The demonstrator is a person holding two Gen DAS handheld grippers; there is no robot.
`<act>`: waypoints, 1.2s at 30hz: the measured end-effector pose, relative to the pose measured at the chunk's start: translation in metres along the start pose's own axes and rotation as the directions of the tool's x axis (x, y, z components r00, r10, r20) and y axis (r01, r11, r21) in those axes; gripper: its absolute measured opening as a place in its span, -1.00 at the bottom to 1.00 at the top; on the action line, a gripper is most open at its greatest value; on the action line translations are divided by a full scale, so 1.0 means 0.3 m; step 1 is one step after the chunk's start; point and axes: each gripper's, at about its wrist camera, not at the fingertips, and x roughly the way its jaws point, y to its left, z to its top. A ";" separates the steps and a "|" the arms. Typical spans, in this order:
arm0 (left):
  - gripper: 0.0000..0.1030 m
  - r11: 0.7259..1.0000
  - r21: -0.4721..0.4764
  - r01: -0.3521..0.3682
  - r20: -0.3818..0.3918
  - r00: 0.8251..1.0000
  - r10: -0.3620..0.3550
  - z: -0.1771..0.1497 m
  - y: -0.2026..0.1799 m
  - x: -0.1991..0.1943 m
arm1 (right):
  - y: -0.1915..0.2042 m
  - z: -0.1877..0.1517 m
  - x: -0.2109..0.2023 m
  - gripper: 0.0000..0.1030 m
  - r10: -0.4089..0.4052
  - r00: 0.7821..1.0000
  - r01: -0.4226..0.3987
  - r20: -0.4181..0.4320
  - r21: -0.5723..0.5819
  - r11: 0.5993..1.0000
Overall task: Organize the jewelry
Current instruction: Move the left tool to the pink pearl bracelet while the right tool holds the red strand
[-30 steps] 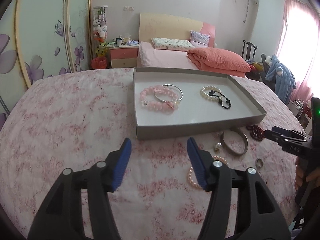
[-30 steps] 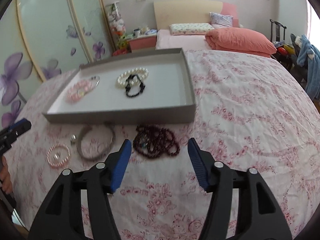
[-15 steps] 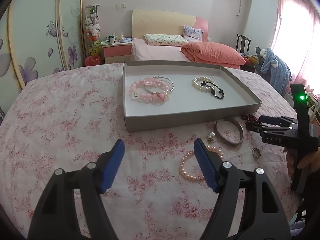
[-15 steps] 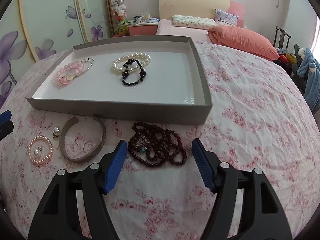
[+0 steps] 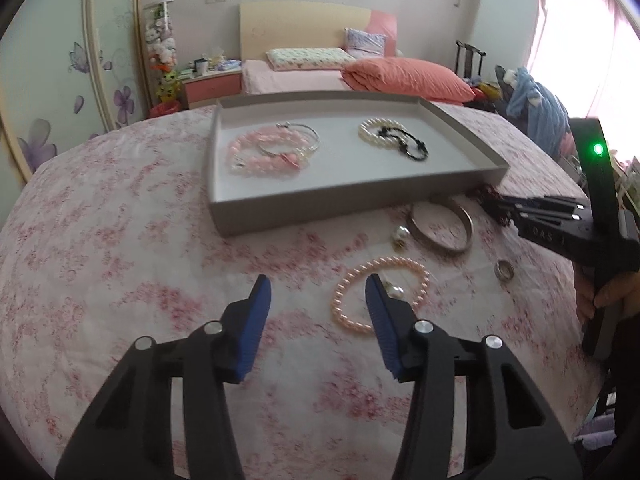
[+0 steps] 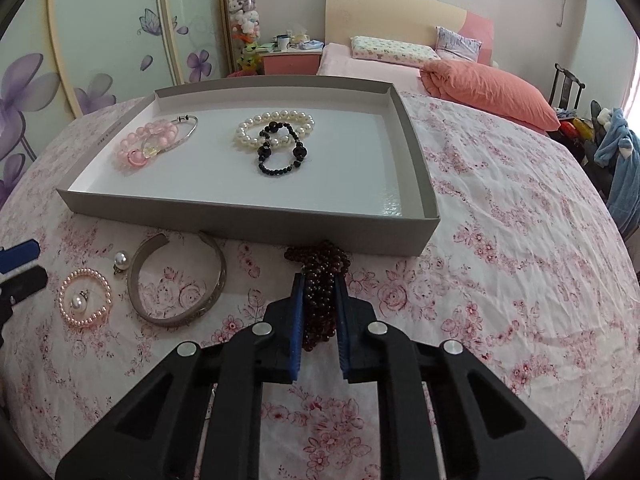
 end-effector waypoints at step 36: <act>-0.63 0.994 0.042 -0.098 -0.075 0.992 0.101 -0.035 -0.014 0.053 | -0.020 -0.001 -0.001 -0.71 0.029 1.000 -0.029 -0.001 0.028 0.999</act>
